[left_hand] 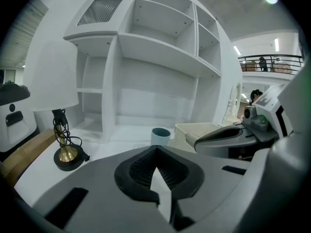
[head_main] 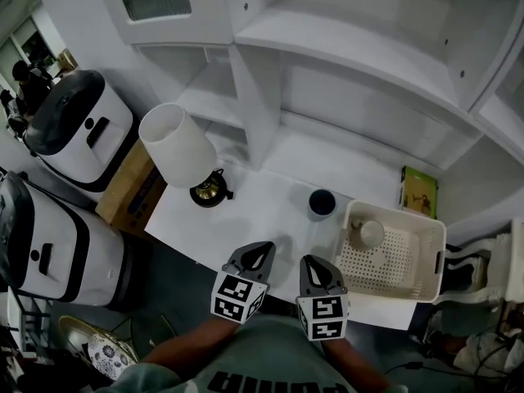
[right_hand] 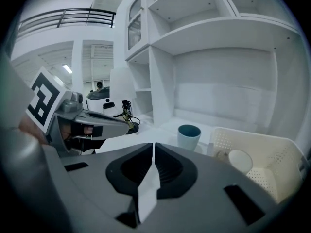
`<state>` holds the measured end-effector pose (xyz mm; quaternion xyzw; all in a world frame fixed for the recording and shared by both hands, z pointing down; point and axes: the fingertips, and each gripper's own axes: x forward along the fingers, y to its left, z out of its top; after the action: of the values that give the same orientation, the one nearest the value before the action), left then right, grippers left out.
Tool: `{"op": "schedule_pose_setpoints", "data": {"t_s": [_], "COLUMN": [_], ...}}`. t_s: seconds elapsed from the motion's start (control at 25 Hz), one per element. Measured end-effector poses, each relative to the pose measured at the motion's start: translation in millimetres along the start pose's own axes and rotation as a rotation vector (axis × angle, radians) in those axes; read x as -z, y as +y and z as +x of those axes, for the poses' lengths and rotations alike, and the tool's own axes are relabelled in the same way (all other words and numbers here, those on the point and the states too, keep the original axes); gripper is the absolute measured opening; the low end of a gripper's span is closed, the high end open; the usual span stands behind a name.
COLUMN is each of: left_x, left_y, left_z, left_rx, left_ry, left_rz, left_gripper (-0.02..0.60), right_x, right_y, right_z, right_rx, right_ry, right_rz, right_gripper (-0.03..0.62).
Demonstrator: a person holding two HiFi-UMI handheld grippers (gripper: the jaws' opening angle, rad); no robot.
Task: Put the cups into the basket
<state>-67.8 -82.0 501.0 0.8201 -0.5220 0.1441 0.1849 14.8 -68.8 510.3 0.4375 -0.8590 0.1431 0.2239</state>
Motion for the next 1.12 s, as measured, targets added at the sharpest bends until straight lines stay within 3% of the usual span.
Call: {"op": "schedule_pose_setpoints", "data": {"t_s": [0.64, 0.88, 1.12], "left_x": [-7.4, -20.1, -35.6], "left_y": [25.1, 33.2, 35.9], "left_z": [-1.2, 11.9, 30.3], "left_rx": [0.035, 0.071, 0.142], "left_ry": [0.005, 0.010, 0.019], "left_rz": [0.014, 0.044, 0.099], "left_gripper": [0.006, 0.006, 0.006], "right_x": [-8.2, -16.7, -21.7], "right_y": [14.6, -5.2, -25.0], "right_z": [19.0, 28.1, 40.2], "right_rx": [0.067, 0.188, 0.290], "right_ry": [0.006, -0.013, -0.037], "right_rz": [0.078, 0.120, 0.228], "right_gripper": [0.028, 0.029, 0.031]}}
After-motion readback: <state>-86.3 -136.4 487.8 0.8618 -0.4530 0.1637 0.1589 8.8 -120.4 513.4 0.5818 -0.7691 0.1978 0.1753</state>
